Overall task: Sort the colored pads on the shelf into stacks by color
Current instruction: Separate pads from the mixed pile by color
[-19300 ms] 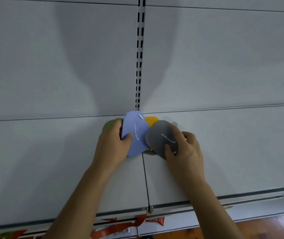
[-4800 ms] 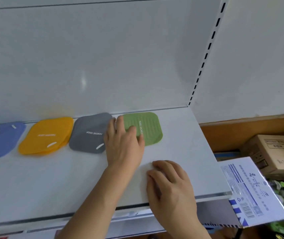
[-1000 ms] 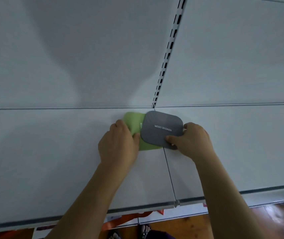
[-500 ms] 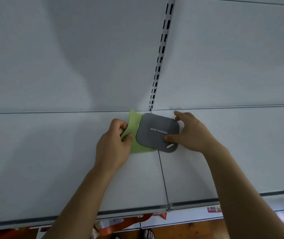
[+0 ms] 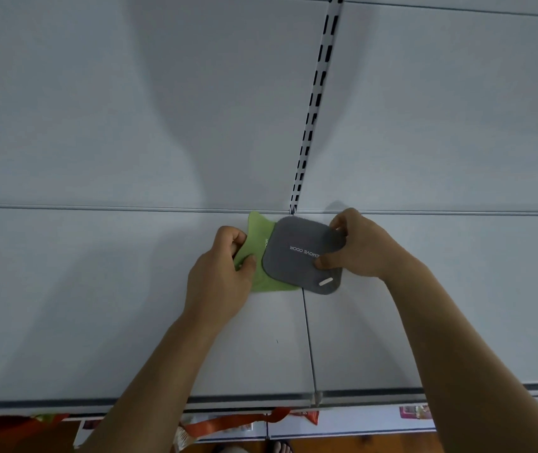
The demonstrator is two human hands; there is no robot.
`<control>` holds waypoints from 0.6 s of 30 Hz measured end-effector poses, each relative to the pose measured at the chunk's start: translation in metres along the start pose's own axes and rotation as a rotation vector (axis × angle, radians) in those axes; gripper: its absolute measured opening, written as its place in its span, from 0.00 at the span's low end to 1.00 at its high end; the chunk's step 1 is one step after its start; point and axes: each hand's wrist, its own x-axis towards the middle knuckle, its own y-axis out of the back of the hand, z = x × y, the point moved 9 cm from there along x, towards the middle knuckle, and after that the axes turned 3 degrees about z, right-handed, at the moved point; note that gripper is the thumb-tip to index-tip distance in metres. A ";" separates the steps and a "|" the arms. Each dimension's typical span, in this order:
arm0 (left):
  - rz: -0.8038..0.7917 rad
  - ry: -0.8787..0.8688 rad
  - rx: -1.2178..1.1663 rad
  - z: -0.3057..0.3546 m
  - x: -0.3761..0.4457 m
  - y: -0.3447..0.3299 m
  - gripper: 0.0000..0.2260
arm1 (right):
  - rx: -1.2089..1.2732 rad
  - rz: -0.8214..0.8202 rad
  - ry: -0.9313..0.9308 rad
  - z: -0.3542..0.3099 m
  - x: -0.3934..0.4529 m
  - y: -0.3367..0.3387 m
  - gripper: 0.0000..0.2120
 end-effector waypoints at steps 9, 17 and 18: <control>0.003 0.019 -0.040 -0.003 0.005 0.000 0.10 | 0.179 0.314 0.105 -0.005 -0.059 -0.003 0.10; -0.114 0.065 -0.129 -0.005 0.012 -0.006 0.11 | 0.479 0.516 -0.075 0.007 -0.100 -0.011 0.04; -0.132 0.068 -0.171 -0.004 0.012 -0.006 0.12 | 0.551 0.558 -0.076 0.007 -0.109 -0.009 0.04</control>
